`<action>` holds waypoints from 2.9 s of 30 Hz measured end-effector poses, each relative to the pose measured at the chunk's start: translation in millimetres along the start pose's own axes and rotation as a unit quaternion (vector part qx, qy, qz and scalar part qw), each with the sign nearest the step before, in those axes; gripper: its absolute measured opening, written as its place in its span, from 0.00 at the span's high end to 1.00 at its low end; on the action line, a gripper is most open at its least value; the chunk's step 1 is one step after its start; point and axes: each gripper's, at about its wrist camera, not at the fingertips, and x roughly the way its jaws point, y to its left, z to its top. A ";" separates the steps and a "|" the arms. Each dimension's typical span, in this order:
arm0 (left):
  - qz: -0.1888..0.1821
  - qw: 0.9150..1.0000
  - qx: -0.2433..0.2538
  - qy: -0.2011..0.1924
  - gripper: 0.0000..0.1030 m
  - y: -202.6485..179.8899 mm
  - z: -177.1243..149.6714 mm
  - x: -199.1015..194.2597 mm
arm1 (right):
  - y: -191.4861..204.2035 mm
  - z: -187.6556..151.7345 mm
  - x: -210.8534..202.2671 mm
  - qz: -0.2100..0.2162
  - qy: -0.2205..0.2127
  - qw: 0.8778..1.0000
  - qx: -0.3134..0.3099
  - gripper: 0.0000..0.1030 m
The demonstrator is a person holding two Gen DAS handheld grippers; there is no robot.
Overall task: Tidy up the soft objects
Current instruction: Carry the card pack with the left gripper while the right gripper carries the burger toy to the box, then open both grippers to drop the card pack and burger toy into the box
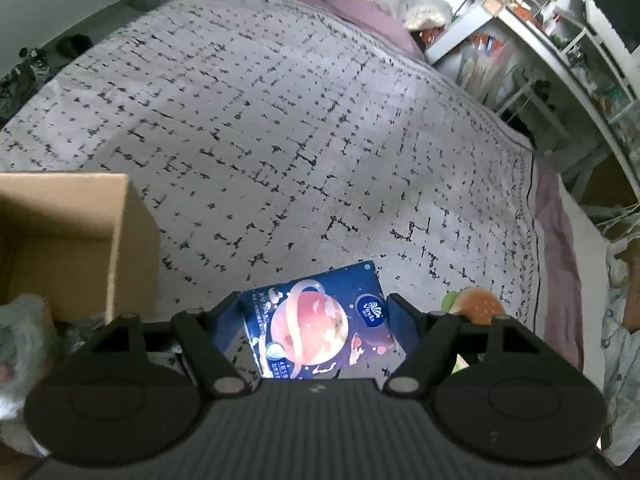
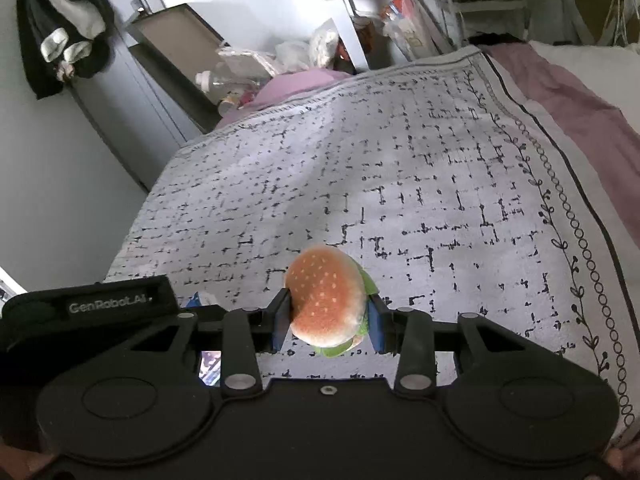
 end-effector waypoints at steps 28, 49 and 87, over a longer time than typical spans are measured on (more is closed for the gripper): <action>-0.006 0.996 -0.035 -0.087 0.27 72.8 -0.5 -116.9 | 57.4 -4.0 -35.0 0.095 -0.021 0.995 -0.023 0.63; 0.003 0.993 -0.081 -0.090 0.27 155.5 1.5 -118.4 | 124.8 -35.2 -37.3 0.168 -0.025 0.981 -0.099 0.63; 0.010 0.996 -0.073 -0.057 0.18 144.8 -8.0 -145.1 | 136.7 -45.5 -57.7 0.159 0.002 0.977 -0.143 0.17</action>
